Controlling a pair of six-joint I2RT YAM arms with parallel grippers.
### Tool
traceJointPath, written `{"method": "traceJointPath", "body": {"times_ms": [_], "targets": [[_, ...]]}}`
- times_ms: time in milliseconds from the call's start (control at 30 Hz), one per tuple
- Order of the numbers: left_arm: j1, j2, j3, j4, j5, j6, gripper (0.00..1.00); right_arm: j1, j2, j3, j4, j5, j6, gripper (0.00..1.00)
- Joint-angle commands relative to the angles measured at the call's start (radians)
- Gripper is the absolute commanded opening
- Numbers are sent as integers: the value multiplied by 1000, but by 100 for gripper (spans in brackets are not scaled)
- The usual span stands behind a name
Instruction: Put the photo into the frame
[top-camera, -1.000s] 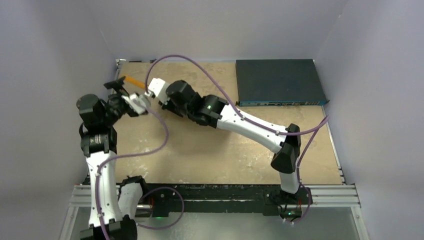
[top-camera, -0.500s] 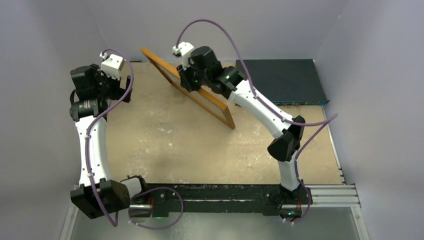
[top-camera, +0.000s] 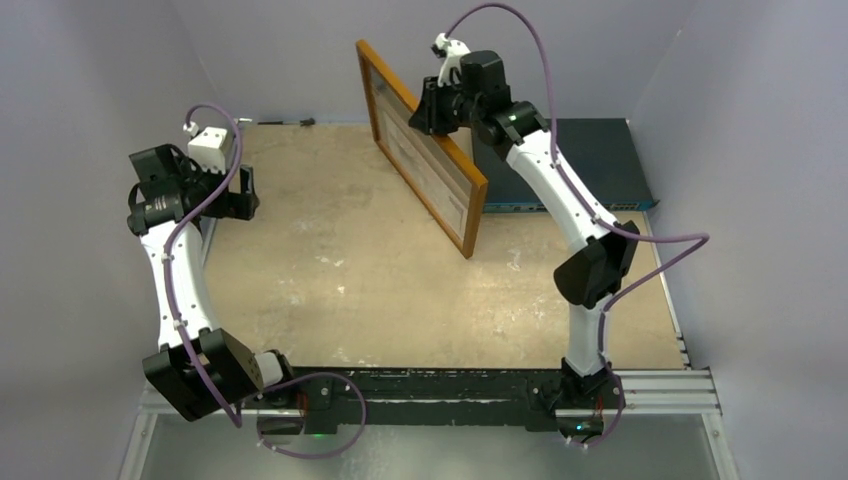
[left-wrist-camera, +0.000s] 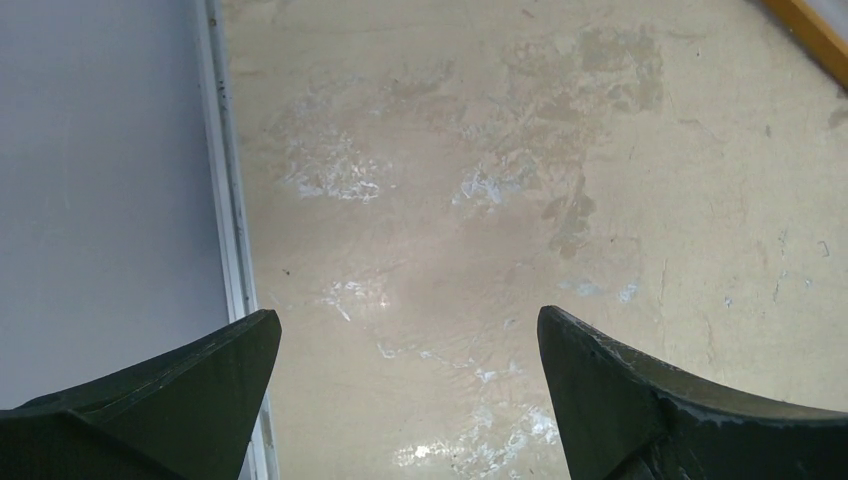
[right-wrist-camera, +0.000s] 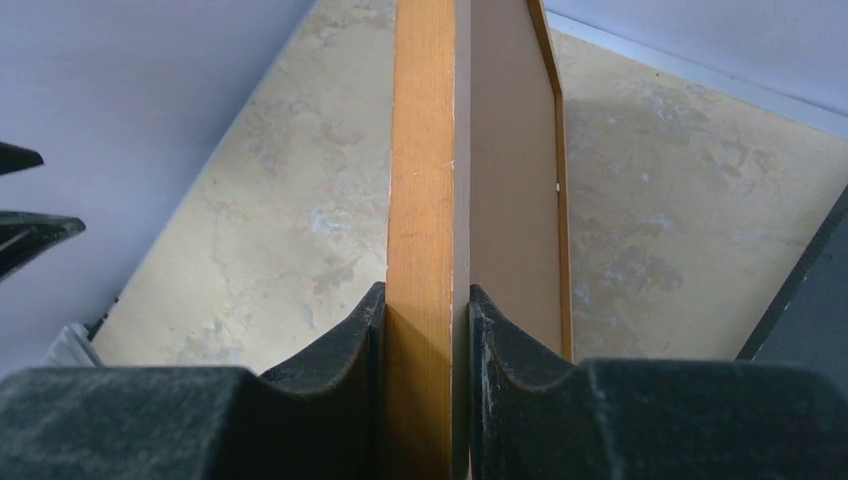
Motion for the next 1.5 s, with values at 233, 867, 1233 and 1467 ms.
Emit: {"method": "traceJointPath", "body": {"times_ms": [233,867,1233,1467], "targets": [[10,-2,-61,-47,44,68,100,-106,-51,-381,196,-152,96,0],[10,-62,-105,-52,78,79,100,-183,13,-272,184,-205,156,0],[11,-30,-113,-67,129,42,100,-205,106,-49,120,-308,262,0],[11,-13,-110,-86,166,20,100,-235,100,-154,196,-397,354,0]]}}
